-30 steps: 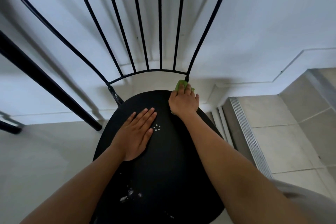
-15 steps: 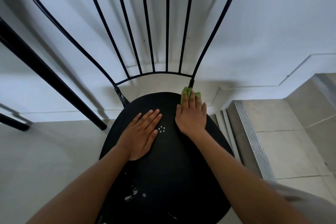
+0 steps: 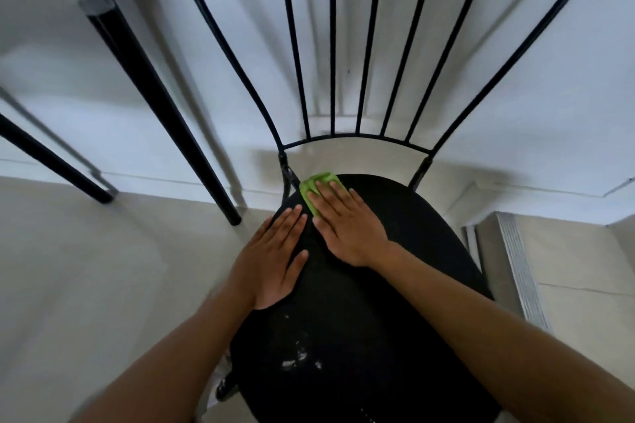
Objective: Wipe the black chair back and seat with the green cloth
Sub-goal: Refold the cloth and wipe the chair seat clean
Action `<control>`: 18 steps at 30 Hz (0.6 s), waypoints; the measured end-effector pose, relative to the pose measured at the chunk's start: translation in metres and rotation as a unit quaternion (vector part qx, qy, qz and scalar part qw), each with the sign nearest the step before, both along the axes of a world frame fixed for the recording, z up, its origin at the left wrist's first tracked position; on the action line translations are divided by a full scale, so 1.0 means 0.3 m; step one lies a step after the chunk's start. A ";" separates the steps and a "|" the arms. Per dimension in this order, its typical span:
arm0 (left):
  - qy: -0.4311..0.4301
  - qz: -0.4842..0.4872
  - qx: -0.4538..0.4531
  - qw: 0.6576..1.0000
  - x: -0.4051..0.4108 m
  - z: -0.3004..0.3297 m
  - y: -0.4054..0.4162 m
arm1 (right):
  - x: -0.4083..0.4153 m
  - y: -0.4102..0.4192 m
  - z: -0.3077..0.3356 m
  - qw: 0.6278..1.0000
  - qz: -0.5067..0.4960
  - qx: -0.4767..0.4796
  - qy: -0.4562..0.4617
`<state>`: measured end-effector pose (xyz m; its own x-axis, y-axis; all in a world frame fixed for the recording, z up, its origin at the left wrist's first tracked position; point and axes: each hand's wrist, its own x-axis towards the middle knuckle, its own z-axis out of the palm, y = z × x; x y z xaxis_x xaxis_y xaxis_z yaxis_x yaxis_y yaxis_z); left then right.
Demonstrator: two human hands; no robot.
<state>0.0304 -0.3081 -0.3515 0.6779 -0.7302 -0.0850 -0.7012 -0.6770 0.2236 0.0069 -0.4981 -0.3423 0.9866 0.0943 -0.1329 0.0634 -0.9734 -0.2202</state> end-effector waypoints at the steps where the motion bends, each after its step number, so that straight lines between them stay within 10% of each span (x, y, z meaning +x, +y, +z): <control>1: 0.003 0.005 -0.003 1.000 -0.001 0.004 -0.002 | 0.079 0.017 -0.006 1.000 0.008 0.003 0.003; 18: 0.015 0.000 0.009 1.000 0.003 0.007 -0.001 | 0.276 0.052 0.003 0.998 0.048 -0.017 0.024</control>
